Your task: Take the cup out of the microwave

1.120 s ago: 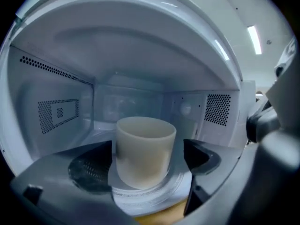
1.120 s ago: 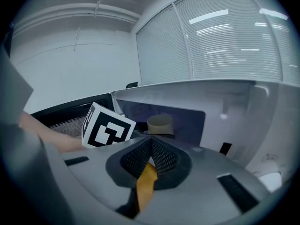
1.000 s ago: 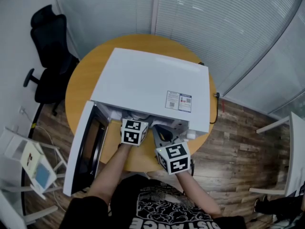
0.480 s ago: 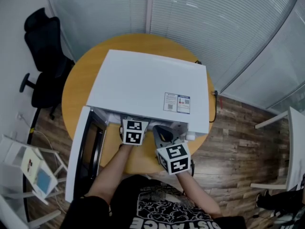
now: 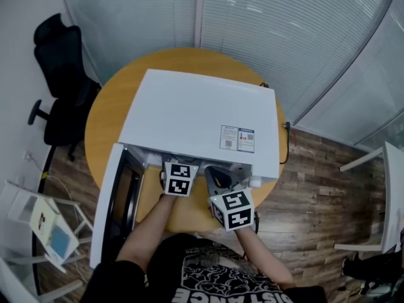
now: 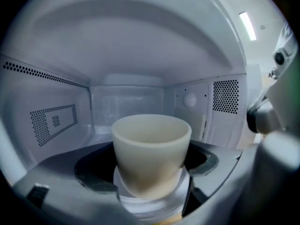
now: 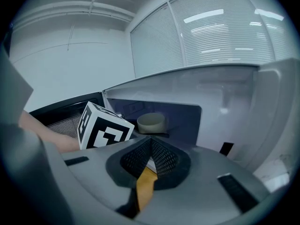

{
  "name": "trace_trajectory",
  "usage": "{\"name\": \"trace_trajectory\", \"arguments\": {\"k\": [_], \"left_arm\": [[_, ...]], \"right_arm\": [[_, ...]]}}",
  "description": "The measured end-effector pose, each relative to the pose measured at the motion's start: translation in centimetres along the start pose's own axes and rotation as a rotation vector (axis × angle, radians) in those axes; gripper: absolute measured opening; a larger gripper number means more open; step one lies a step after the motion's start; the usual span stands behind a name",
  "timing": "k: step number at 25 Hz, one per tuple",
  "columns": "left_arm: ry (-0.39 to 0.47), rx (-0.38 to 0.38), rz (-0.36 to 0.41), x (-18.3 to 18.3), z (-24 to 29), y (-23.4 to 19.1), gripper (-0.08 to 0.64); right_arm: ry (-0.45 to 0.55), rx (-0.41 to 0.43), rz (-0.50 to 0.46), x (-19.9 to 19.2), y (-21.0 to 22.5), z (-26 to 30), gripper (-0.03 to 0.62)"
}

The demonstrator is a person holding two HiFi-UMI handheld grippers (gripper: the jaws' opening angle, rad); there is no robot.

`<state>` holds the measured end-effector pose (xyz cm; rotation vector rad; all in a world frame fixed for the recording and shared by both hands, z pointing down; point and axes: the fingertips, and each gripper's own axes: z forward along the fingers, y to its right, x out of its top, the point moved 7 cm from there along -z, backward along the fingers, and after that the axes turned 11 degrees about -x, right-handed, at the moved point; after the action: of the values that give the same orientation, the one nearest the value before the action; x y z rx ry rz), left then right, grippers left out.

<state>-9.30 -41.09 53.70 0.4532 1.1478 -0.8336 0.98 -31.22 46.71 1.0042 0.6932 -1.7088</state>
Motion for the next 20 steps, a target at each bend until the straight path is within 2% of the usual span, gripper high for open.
{"name": "trace_trajectory", "arguments": {"k": [20], "left_arm": [[0.002, 0.018, -0.008, -0.6, -4.2, 1.7, 0.431]], "right_arm": [[0.032, -0.005, 0.006, -0.6, -1.0, -3.0, 0.015]]}}
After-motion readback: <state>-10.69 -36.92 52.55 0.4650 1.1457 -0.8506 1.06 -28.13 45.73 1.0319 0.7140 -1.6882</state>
